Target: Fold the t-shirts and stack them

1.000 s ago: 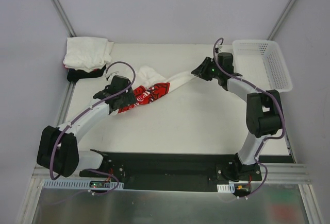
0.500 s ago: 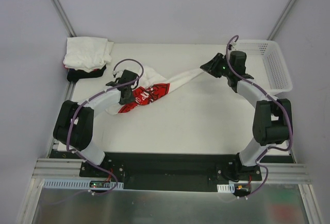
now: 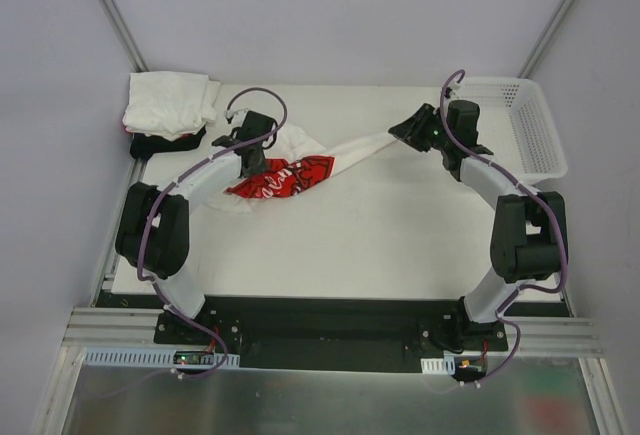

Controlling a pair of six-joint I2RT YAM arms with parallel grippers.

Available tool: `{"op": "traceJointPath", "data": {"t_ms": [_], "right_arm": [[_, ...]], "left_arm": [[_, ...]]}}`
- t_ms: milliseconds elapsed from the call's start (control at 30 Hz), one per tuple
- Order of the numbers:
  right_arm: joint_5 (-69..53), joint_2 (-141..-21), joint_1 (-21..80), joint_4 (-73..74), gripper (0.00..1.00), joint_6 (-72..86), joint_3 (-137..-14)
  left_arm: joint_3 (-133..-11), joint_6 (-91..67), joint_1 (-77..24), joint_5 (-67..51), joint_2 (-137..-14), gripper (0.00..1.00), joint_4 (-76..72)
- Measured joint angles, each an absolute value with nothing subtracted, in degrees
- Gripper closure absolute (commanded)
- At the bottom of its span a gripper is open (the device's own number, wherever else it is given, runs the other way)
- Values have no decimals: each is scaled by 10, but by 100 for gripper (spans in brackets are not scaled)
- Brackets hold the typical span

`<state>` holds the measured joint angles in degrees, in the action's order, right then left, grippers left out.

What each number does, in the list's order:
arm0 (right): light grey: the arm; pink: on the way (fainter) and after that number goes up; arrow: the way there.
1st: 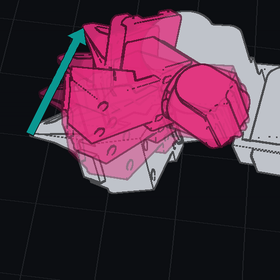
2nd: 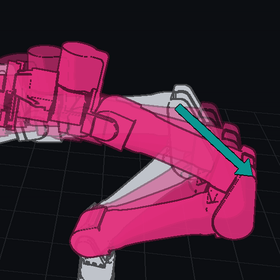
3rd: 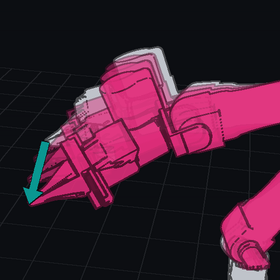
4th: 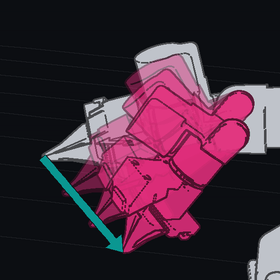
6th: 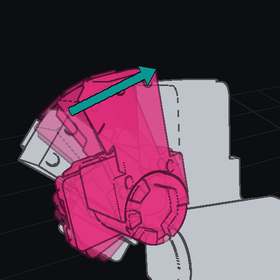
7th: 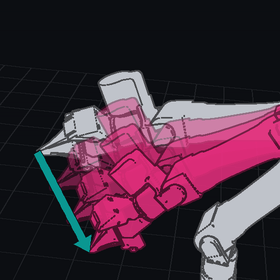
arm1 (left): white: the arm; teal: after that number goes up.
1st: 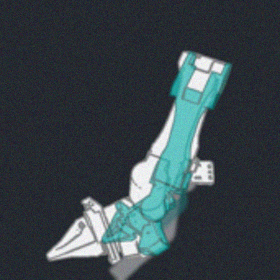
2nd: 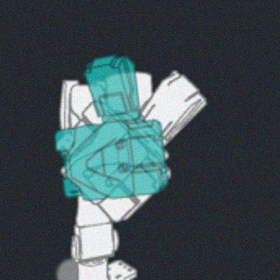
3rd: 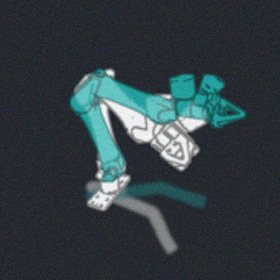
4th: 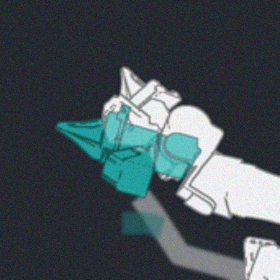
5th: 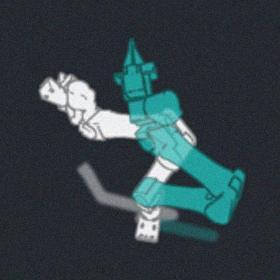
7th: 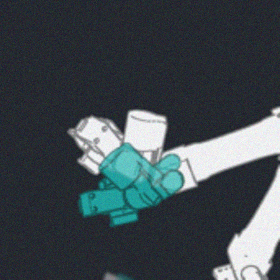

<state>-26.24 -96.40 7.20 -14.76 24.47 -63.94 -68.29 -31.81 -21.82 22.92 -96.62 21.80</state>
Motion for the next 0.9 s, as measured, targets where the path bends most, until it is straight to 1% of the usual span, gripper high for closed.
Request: {"op": "traceJointPath", "data": {"t_ms": [200, 467, 800, 833, 867, 900], "right_arm": [[-264, -972, 74, -149, 70, 246, -639], [-264, -979, 82, -150, 69, 246, -638], [-264, -980, 89, -152, 69, 246, -633], [-264, -980, 90, -152, 69, 246, -633], [-264, -980, 90, -152, 70, 246, -633], [-264, -981, 91, -152, 69, 246, -633]], "left_arm": [[-804, -287, -218, 233, -994, 100, 224], [-978, -224, -218, 237, -1061, 100, 217], [-1128, -170, -201, 227, -1198, 100, 218], [-1137, -166, -199, 225, -1208, 87, 218], [-1150, -161, -197, 223, -1219, 77, 220], [-1164, -154, -194, 221, -1230, 63, 219]]}}
